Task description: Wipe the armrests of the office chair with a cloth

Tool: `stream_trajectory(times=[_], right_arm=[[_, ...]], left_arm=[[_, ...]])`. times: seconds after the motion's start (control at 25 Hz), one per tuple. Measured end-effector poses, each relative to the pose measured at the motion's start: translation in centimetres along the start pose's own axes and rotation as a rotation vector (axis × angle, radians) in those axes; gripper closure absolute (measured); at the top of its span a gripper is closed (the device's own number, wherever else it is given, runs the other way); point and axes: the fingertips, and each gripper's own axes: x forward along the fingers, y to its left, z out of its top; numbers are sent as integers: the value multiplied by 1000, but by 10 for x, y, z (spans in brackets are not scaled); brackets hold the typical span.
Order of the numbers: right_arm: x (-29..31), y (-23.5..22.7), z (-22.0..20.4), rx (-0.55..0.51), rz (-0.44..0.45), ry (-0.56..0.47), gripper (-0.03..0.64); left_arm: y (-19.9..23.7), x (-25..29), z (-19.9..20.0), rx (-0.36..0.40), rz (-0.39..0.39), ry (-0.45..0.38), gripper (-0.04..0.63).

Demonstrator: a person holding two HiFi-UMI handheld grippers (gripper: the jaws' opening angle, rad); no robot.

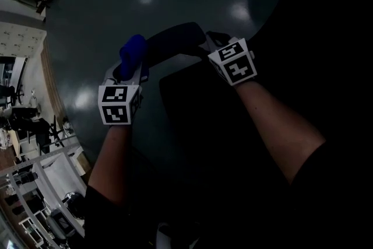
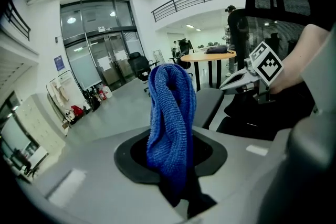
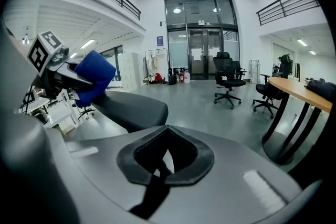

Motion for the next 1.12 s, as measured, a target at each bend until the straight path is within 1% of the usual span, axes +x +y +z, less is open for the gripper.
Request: stream_trajectory(times=[0.16,0.4,0.64,0.88,1.12], right_arm=[[1,2,-1,-8,11,11,626],[3,3,-1,-5,19,12,626],[1,3,1,-5,20,2,626],[1,4,2,0,20,-11,626],[0,14,-2,13,33,-2,626]], left_arm=[[-5,-1,-12,-20,2,15,472],[-28,10,-4,-21,-16,-4,472],[-32,13,3,-55,-12,-14,472],[-49,21,17,-55,-43,-38,472],[-73,29,30,-39,-88,-62,472]])
